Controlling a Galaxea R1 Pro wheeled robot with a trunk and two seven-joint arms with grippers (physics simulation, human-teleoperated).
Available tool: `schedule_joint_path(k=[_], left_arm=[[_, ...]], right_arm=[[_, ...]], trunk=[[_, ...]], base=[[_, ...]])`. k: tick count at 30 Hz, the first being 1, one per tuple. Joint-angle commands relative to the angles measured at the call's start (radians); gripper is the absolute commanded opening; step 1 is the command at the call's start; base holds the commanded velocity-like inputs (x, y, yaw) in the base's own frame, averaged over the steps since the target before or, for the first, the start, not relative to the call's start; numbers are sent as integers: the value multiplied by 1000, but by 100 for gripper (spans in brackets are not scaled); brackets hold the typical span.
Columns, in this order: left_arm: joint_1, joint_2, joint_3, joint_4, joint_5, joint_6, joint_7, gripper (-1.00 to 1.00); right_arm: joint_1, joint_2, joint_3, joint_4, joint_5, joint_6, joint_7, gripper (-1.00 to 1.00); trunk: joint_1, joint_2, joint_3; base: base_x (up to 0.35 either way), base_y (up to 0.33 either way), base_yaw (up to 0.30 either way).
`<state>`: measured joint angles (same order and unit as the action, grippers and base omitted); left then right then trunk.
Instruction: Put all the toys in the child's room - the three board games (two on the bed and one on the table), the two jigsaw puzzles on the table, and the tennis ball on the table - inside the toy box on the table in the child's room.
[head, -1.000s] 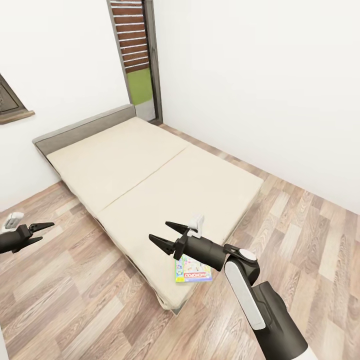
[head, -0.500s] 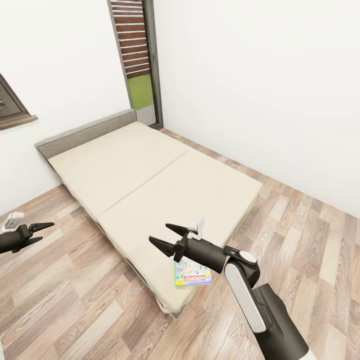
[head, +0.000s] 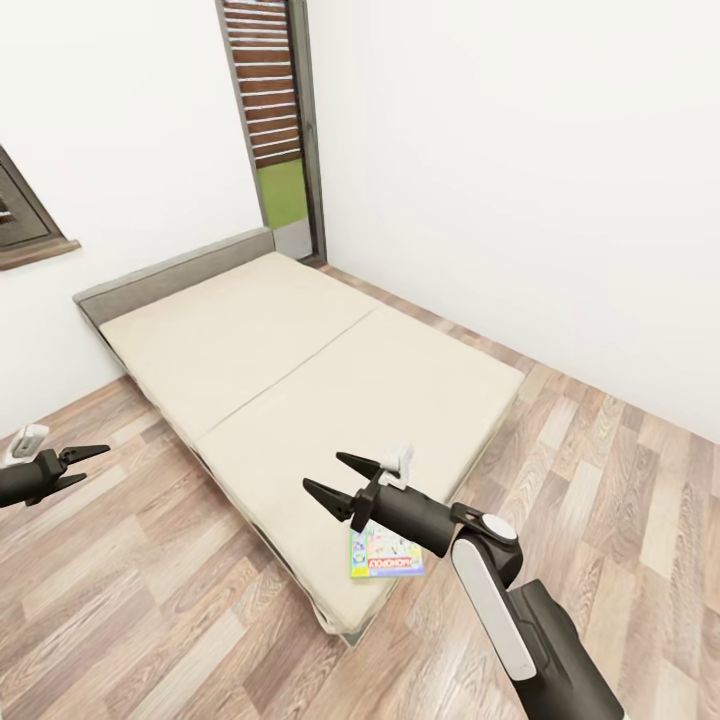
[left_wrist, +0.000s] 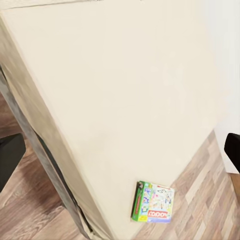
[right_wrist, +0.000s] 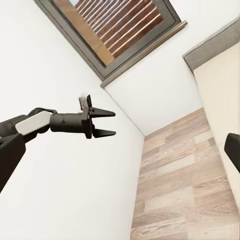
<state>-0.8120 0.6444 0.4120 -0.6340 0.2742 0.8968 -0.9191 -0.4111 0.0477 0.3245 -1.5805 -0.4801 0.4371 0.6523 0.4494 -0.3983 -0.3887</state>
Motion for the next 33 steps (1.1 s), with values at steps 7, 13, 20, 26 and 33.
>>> schedule_joint_path(k=[7,13,20,26,33], left_arm=[[-1,-7,1,1,-3,4,-2,100],[-1,-8,1,1,-3,4,-3,100],[-1,-8,1,1,-3,4,-3,100],[-1,-8,1,1,-2,4,-2,100],[-1,-9,1,1,-3,4,-2,100]], right_arm=[[0,0,-1,-1,-9,5,0,100],[0,0,-2,-2,-9,5,0,100],[0,0,-1,-2,-9,5,0,100],[0,-1,-1,-3,-9,5,1,100],[0,-2,-2,-3,-9,5,1,100]], trunk=[[1,-2,10],[1,-2,20],[1,-2,31],[1,-2,41],[1,-2,53]], base=[[0,0,0],[0,0,0],[0,0,0],[0,0,0],[0,0,0]])
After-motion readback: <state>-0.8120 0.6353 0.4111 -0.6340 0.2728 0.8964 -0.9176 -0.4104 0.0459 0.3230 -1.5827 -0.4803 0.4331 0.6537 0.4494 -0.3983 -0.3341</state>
